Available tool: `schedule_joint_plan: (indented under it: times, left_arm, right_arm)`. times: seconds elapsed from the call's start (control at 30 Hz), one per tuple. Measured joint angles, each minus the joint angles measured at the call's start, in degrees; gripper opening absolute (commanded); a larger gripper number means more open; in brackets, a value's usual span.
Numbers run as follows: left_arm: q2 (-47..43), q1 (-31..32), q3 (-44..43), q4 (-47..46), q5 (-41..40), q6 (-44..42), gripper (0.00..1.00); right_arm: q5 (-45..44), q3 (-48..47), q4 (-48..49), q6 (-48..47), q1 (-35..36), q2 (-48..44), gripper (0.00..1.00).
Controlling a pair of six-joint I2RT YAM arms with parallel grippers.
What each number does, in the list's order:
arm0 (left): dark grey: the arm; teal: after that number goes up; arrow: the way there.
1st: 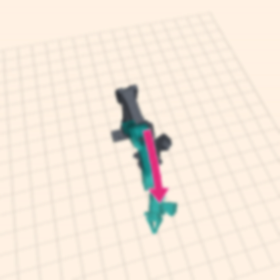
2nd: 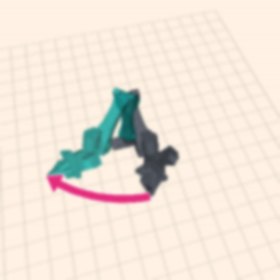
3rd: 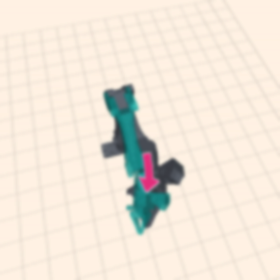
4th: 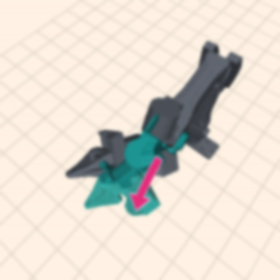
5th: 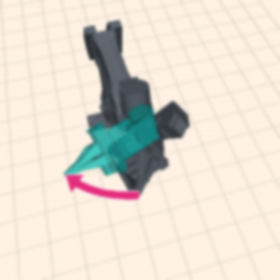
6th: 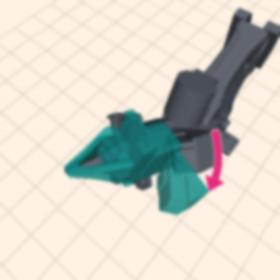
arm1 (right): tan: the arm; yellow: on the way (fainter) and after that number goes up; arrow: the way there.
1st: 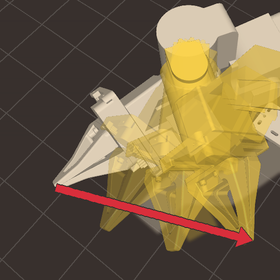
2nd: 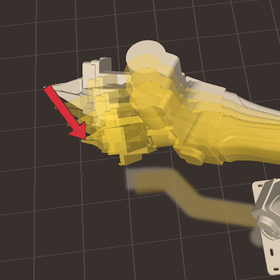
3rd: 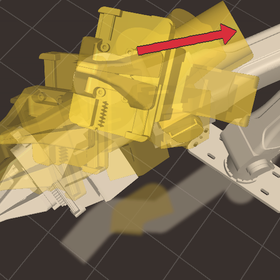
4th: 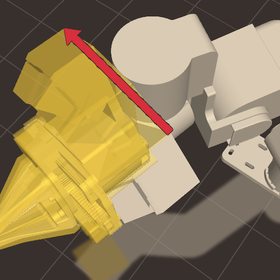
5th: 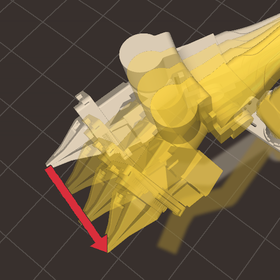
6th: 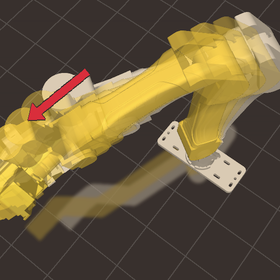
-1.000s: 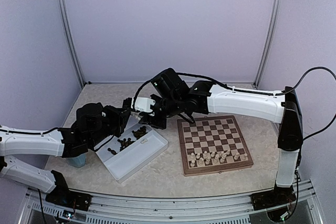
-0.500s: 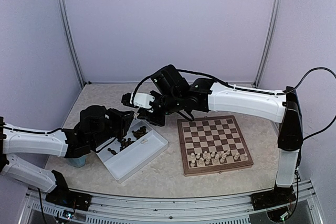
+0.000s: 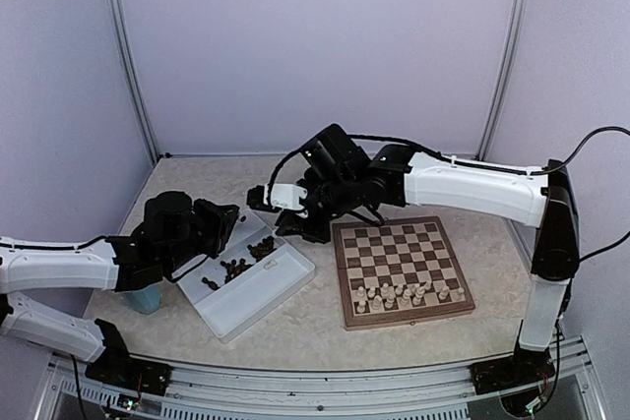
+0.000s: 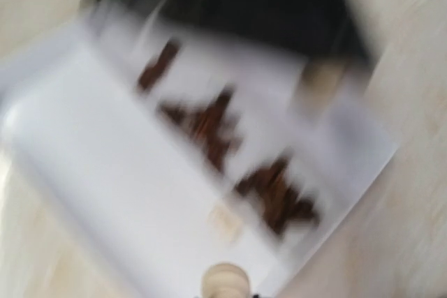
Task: Set up the chess pieces on the board
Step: Pass from the left arm to the right, then place the bishop on f1.
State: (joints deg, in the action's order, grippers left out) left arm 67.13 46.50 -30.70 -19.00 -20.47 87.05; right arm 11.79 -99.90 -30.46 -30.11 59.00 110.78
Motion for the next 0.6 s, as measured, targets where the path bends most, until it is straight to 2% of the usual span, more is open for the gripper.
schedule_joint_plan:
  times: [0.3, 0.6]
  left_arm:
    - [0.96, -1.29, -12.04, 8.98, -2.73, -17.00, 0.00]
    - [5.42, -2.67, -15.26, 11.37, -0.72, -24.44, 0.00]
  right_arm:
    - [5.64, 24.20, -10.54, -7.56, -10.38, -16.83, 0.04]
    - [5.42, 36.48, -17.49, -13.46, -25.53, -32.87, 0.04]
